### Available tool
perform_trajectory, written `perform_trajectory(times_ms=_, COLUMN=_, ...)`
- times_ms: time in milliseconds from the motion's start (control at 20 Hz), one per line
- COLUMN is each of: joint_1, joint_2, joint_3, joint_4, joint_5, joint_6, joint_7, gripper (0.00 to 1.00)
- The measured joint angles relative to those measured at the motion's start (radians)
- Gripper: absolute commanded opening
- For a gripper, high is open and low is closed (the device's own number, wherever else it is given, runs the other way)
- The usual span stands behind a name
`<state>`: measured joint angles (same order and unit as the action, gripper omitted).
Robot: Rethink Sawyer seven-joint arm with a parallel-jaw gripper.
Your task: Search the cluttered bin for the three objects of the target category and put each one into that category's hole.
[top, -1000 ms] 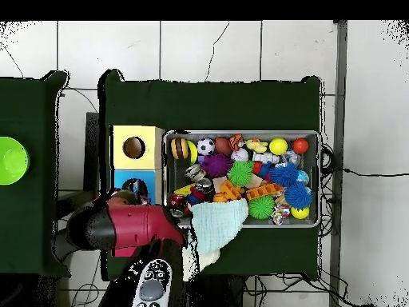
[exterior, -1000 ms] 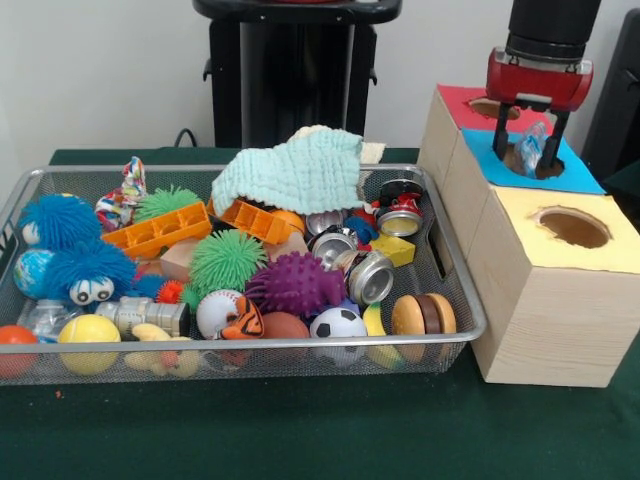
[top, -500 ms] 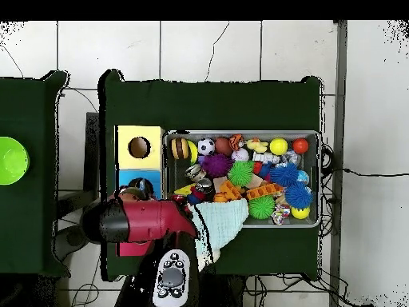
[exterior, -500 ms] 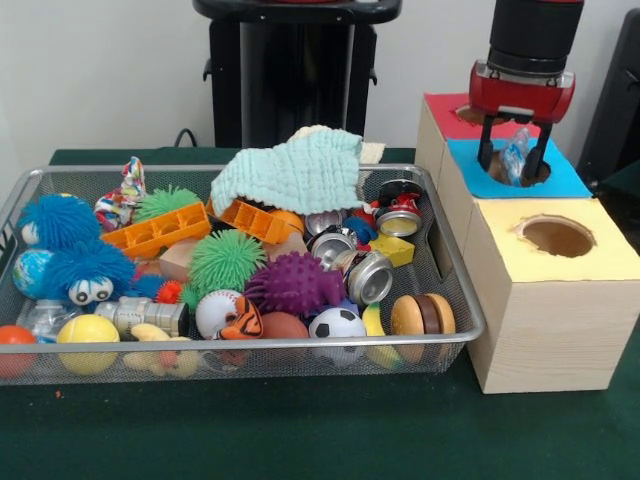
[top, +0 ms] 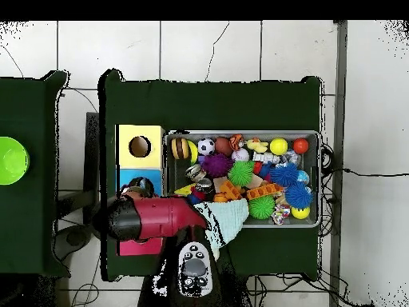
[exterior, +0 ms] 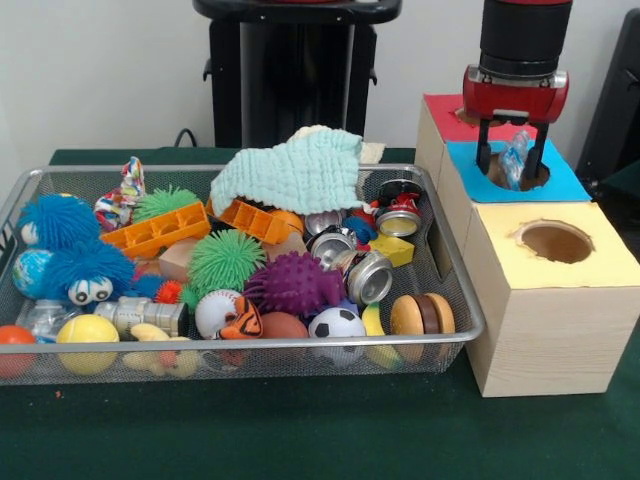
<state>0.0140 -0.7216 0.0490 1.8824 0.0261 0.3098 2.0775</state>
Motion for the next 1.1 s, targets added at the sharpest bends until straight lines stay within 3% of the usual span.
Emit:
perform_trajectory(times_ms=600, joint_1=0.075, joint_2=-0.015, joint_3=-0.041, joint_4=-0.011, joint_5=-0.002, joint_6=0.015, joint_7=0.000, gripper=1.00)
perform_trajectory(times_ms=1100, joint_1=0.082, joint_2=-0.035, joint_3=-0.045, joint_4=0.006, joint_5=-0.003, joint_6=0.027, joint_7=0.000, gripper=1.00)
